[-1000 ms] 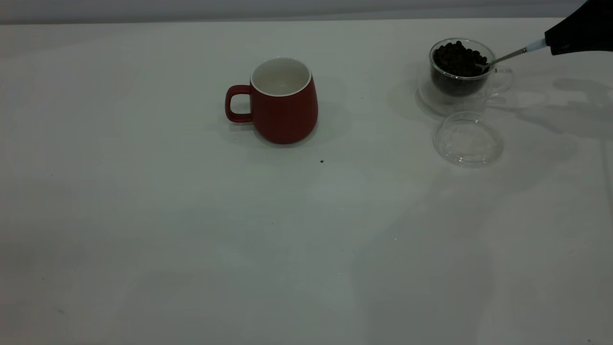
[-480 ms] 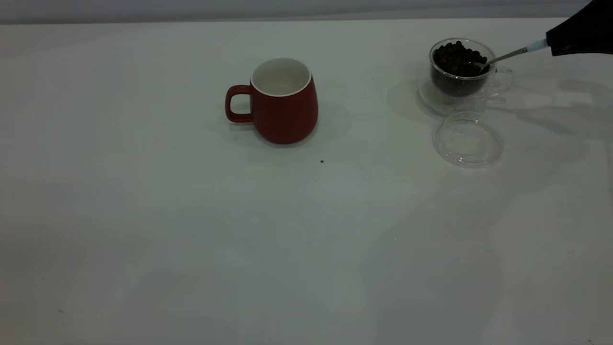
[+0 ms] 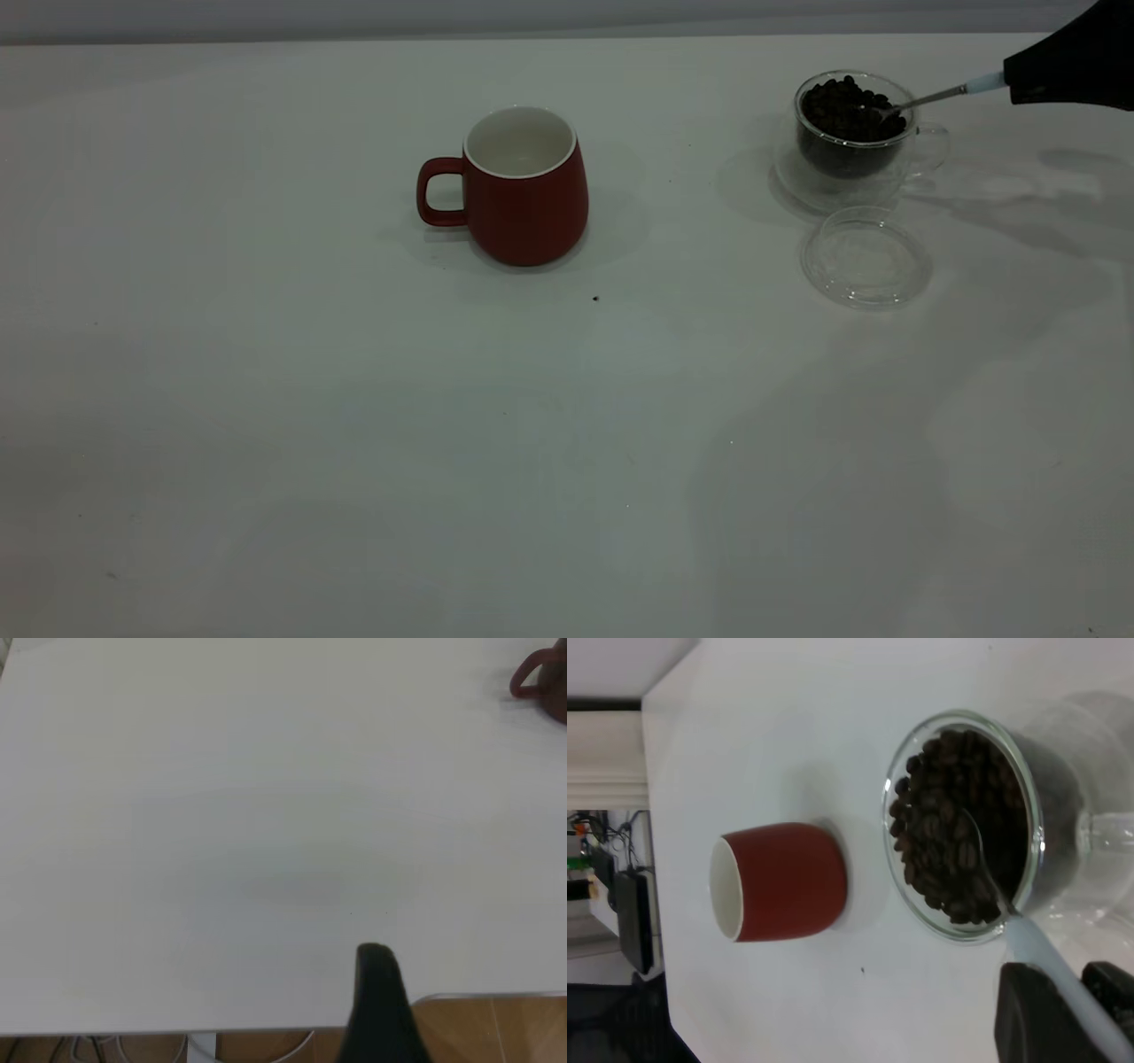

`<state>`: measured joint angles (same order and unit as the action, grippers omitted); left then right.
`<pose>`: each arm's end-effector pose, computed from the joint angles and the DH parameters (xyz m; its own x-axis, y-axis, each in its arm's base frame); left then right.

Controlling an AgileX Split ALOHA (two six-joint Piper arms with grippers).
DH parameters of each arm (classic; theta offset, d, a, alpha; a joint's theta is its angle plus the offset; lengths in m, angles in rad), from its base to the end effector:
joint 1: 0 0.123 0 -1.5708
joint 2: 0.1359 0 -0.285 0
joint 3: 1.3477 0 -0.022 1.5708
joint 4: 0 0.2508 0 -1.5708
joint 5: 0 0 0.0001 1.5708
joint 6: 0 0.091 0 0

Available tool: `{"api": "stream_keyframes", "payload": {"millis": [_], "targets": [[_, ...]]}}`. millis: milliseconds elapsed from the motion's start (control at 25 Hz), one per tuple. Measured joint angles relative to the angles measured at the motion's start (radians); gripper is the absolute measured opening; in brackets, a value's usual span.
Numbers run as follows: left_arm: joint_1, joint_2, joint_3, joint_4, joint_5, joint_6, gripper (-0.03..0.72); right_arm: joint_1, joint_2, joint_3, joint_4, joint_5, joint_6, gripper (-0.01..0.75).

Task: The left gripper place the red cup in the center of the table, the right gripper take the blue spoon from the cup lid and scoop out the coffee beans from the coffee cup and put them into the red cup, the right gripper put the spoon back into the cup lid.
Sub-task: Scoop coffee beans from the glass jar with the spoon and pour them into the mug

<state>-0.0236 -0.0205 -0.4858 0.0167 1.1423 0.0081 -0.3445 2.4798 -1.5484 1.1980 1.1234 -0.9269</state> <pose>-0.0099 0.0016 0.2668 -0.5213 0.0273 -0.8530 0.0185 0.9996 0.0207 0.4337 -0.0744 0.0440 -0.9457 0.2868 -0.1531 0.0365 0.5616 0.8266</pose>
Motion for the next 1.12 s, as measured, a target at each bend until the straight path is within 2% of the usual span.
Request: {"api": "stream_keyframes", "payload": {"millis": [1120], "targets": [[0.0, 0.0, 0.0, 0.0, 0.0, -0.001, 0.587, -0.034, 0.0, 0.0, 0.033, 0.03, -0.034, 0.108]]}}
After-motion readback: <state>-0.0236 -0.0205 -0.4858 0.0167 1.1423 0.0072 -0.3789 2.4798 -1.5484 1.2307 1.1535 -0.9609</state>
